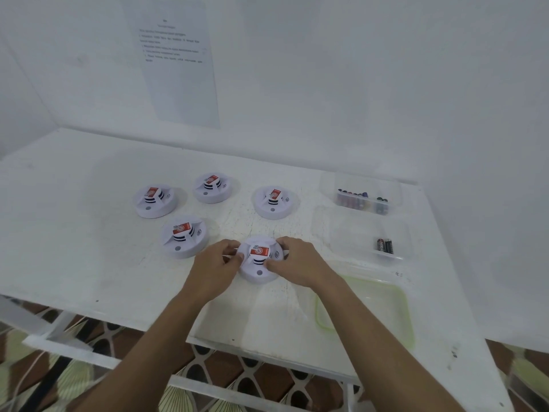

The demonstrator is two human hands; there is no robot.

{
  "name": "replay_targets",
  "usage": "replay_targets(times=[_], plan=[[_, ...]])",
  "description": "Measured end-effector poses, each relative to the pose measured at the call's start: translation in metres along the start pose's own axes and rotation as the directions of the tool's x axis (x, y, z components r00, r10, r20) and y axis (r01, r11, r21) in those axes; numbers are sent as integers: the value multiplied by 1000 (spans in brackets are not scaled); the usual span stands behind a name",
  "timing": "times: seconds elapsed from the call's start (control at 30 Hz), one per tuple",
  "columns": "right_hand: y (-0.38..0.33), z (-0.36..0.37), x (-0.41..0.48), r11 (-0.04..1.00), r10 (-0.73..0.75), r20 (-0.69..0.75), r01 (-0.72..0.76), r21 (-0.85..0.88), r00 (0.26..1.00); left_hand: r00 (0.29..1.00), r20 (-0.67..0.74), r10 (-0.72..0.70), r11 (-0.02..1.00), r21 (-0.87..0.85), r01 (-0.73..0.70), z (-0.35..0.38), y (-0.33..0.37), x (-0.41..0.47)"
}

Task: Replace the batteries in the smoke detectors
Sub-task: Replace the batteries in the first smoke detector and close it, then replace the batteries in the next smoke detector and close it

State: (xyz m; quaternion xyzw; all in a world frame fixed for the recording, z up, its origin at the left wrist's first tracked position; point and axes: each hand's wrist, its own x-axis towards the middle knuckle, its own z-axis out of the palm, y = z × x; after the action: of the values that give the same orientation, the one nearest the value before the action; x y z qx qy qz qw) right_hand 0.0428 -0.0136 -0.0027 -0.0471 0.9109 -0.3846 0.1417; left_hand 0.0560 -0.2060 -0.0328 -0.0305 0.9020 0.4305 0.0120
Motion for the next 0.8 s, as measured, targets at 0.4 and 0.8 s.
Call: replay_targets(times=[0.4, 0.8], plan=[[-9, -21, 30, 996, -51, -68, 56, 72, 996, 970, -63, 236, 961, 160, -224, 7, 7, 75], [-14, -29, 111, 997, -74, -173, 69, -35, 982, 982, -19, 189, 823, 548, -148, 24, -9, 126]])
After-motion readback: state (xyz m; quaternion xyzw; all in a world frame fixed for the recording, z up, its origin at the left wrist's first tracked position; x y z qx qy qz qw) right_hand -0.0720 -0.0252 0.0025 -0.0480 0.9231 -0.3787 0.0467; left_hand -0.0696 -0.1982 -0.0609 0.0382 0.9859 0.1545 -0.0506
